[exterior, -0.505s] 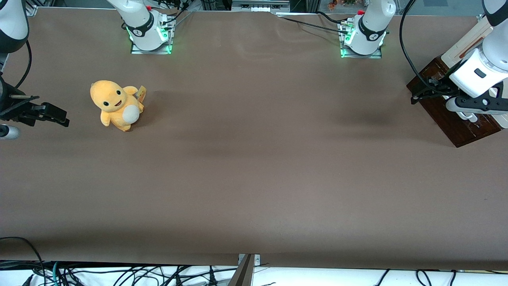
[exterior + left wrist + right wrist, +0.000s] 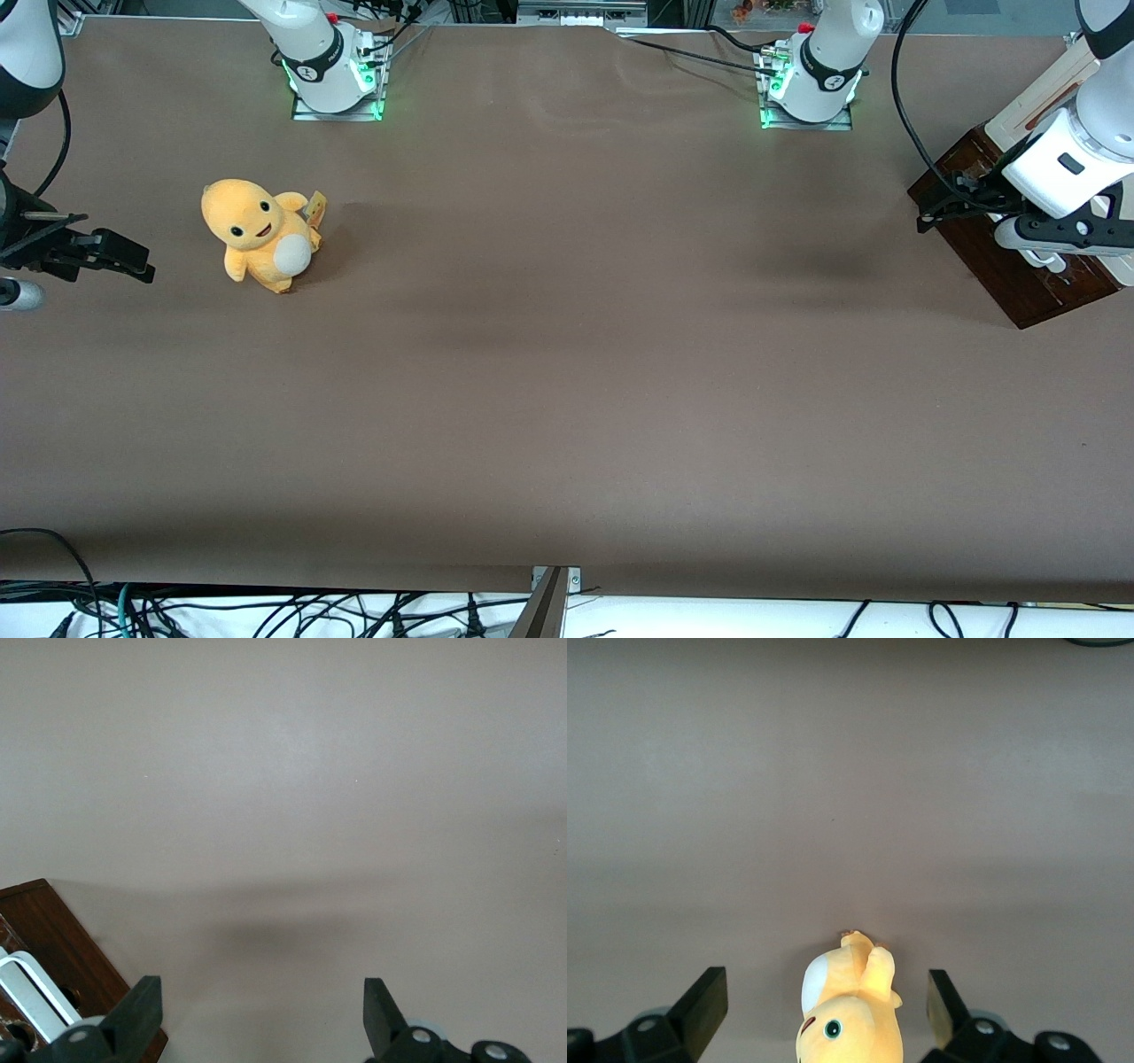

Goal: Open lower drawer with left arm only

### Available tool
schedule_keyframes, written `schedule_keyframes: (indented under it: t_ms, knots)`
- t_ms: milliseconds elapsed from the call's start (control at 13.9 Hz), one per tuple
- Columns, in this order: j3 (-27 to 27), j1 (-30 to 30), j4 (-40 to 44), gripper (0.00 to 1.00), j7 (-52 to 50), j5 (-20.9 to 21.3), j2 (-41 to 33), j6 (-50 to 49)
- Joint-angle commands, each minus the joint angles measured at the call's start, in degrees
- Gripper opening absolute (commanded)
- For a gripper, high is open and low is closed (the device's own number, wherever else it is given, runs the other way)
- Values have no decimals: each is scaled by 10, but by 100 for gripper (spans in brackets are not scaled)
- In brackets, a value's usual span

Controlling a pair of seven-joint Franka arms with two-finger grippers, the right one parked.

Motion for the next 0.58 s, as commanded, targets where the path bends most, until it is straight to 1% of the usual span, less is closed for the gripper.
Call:
schedule_keyframes:
  t_ms: [0, 505]
  knots:
    - [-4, 5, 14, 100, -1, -6, 9, -11]
    - [-2, 4, 27, 100, -1, -6, 37, -12]
